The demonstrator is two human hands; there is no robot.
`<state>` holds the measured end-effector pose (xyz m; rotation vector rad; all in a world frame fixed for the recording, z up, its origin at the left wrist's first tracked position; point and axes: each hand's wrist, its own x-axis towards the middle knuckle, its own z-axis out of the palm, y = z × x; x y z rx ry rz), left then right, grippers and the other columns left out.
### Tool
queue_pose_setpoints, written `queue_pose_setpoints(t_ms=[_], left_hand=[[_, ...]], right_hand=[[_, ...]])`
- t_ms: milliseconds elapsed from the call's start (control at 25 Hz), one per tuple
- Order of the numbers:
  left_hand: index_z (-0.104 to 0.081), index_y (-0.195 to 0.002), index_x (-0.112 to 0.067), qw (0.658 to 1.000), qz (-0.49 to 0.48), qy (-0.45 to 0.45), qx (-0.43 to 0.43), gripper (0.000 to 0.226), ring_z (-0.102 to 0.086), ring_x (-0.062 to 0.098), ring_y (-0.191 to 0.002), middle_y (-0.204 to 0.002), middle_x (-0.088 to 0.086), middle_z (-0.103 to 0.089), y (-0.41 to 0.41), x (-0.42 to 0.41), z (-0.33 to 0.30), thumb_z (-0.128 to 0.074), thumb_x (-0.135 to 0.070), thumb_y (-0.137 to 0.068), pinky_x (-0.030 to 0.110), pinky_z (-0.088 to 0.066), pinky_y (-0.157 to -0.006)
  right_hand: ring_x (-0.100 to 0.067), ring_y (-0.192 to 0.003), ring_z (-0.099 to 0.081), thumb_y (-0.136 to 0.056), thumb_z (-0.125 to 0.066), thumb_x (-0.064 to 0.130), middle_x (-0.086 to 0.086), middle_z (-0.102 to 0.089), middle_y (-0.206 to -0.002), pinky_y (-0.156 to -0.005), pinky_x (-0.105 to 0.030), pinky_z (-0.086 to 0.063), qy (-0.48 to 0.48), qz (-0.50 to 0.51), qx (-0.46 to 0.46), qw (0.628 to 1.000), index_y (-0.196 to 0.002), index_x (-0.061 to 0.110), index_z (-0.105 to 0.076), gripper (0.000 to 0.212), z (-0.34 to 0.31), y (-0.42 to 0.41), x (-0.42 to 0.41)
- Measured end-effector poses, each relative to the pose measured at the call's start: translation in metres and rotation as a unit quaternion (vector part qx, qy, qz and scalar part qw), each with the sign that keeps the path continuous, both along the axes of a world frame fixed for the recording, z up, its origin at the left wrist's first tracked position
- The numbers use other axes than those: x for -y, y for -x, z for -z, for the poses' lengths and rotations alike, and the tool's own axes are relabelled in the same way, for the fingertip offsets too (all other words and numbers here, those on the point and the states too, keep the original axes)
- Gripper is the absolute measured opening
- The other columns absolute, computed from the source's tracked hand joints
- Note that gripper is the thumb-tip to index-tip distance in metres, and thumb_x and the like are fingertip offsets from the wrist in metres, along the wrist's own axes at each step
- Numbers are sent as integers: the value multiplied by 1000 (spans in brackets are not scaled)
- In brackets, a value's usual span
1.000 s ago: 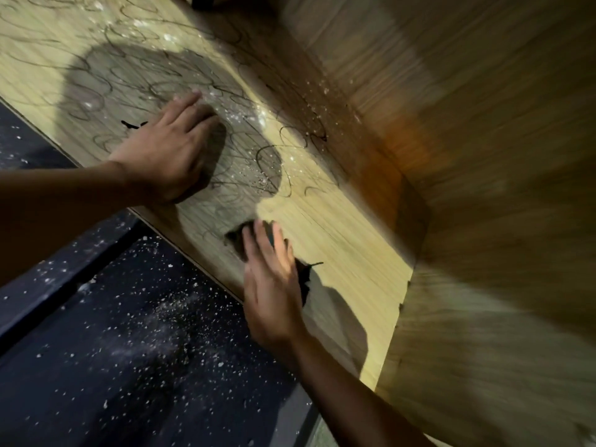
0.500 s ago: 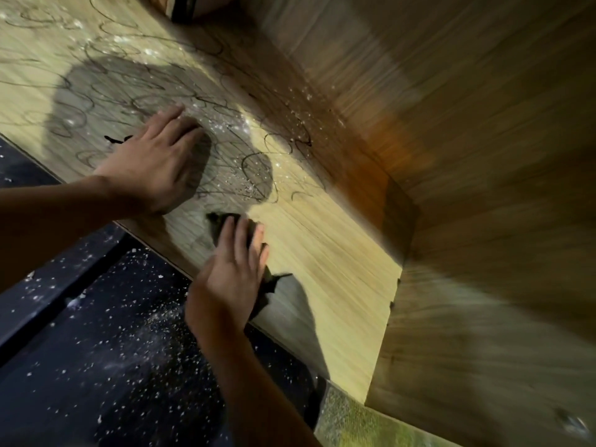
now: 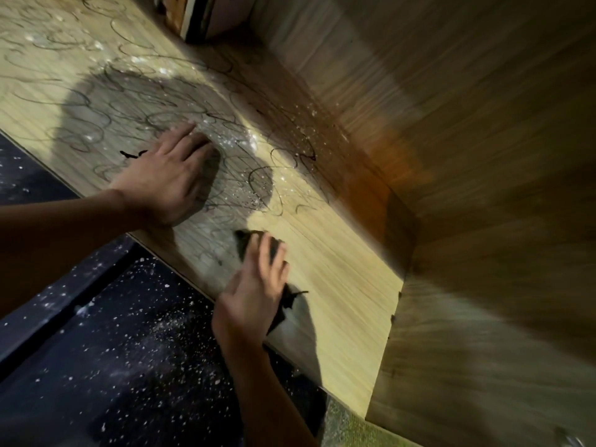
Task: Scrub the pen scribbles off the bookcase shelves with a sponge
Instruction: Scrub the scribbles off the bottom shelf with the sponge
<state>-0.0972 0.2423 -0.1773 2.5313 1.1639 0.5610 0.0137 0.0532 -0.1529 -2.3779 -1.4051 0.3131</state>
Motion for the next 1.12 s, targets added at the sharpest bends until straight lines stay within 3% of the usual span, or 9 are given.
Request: queue_pose_setpoints(t_ms=[80,160,280,360,520,600,840,1000,1120], left_hand=[[-38,-141,2,1000,2,-2,-3,73,-18,38,-145,-146,22,-38,0,0,0,-19,-44,-88,49,-18,-117],[-36,-143,2,1000,0,-2,-5,72,-16,36,-146,-148,22,-36,1,-1,0,-17,-42,-89,47,-15,-118],[-33,-146,0,1000,-11,-1,-5,73,-12,34,-147,-151,20,-33,1,0,2,-14,-42,-89,45,-12,-119],[-31,-147,-1,1000,-10,-1,-9,73,-10,32,-147,-152,19,-30,1,0,3,-13,-43,-89,44,-10,-119],[-33,-145,-1,1000,-8,-4,-4,70,-13,34,-147,-150,20,-34,2,1,1,-15,-41,-91,44,-11,-118],[-33,-145,0,1000,-9,2,-1,72,-12,33,-147,-150,20,-33,3,1,0,-14,-42,-90,42,-10,-118],[-30,-148,-3,1000,-3,7,-21,75,-9,30,-148,-154,18,-29,1,1,-2,-8,-45,-90,42,-8,-120],[-33,-146,-2,1000,-2,5,-22,74,-11,31,-148,-152,19,-32,1,2,-4,-10,-45,-90,43,-10,-121],[-32,-147,-2,1000,-4,9,-19,73,-11,30,-148,-152,18,-32,1,1,-4,-11,-43,-90,40,-6,-121]], right_hand=[[-13,-148,9,-85,-23,13,11,-8,-160,-120,-39,5,6,-182,12,983,-152,24,-20,68,-5,2,27],[-15,-149,1,-94,-29,14,12,-12,-159,-121,-41,-3,6,-253,39,967,-151,27,-26,58,-1,-33,46],[-14,-148,7,-97,-28,20,15,-7,-158,-121,-45,-4,22,-43,61,997,-150,33,-20,55,10,-67,37],[-15,-147,13,-91,-29,13,16,0,-158,-119,-40,13,25,52,45,997,-150,35,-12,66,9,-43,9],[-10,-146,15,-86,-26,9,18,0,-158,-119,-37,10,36,-239,41,969,-152,33,-17,70,-8,10,9],[-8,-147,9,-89,-31,6,17,-8,-158,-120,-39,5,32,-297,26,954,-150,33,-23,68,-11,-19,26],[-20,-148,3,-84,-31,7,11,-15,-157,-119,-51,-13,13,30,78,996,-150,28,-24,70,11,-50,5],[-20,-148,-7,-88,-28,10,9,-24,-157,-120,-44,-12,17,-288,94,953,-148,28,-31,62,2,1,16],[-15,-148,-2,-98,-36,16,14,-18,-157,-119,-45,-16,9,-266,121,956,-148,35,-30,53,2,-55,33]])
